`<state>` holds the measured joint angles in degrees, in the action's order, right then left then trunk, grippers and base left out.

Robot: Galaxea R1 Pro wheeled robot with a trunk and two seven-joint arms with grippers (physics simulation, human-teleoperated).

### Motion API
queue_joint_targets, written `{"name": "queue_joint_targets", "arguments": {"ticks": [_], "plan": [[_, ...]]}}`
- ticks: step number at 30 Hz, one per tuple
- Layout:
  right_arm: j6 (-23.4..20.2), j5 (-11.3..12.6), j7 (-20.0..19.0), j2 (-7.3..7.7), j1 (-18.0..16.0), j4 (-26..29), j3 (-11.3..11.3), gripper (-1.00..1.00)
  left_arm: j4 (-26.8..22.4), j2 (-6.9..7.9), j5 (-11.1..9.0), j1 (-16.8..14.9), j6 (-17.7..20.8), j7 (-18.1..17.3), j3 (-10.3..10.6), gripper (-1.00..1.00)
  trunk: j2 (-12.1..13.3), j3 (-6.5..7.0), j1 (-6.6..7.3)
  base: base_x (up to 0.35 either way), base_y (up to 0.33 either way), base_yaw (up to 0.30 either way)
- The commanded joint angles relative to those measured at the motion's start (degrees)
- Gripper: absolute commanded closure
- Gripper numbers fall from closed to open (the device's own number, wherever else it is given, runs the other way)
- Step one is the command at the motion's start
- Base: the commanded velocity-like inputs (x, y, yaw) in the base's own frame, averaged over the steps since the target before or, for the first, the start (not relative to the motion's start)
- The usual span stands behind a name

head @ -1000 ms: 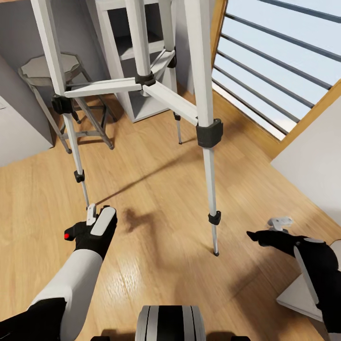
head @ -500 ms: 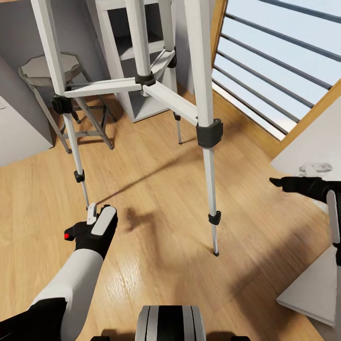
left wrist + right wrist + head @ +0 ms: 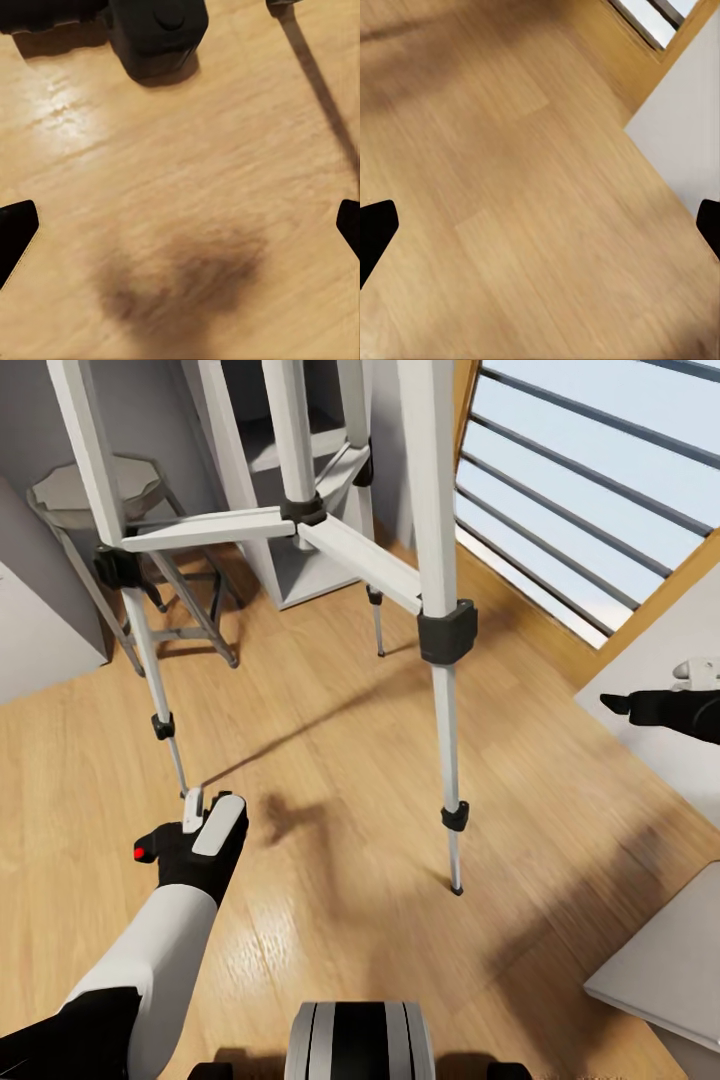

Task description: Attach the digital camera to the camera tripod in the bedroom.

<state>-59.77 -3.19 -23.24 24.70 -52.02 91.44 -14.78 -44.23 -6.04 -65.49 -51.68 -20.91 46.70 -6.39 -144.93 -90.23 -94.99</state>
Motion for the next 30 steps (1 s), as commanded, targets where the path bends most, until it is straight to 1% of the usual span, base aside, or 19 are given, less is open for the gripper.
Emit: {"name": "queue_joint_targets", "arguments": {"ticks": [1,7,17,30], "plan": [[-0.2,-0.4,-0.4,0.11,-0.4,0.0,0.0,-1.0,-0.1,-0.02,-0.4,0.0,-0.3,0.0,-0.1,-1.0,0.0,-0.26,-0.01,0.0,0.0,0.0],[-0.2,-0.4,-0.4,0.44,-1.0,0.2,0.1,-1.0,-0.1,0.05,-0.4,-0.2,-0.3,0.0,-0.2,-1.0,-0.1,-1.59,-0.17,0.0,0.0,0.0],[-0.2,-0.5,-0.3,0.93,-0.9,0.4,0.4,-1.0,0.5,0.13,-0.4,-2.1,-0.3,-0.1,-0.2,-1.0,-0.2,-3.81,-0.42,0.0,0.0,0.0],[-0.2,-0.6,-0.3,1.19,-0.6,0.4,0.4,-1.0,0.6,0.27,-0.3,-2.7,-0.3,-0.7,-0.2,-1.0,-0.2,-3.81,-0.42,0.0,0.0,0.0]]}}
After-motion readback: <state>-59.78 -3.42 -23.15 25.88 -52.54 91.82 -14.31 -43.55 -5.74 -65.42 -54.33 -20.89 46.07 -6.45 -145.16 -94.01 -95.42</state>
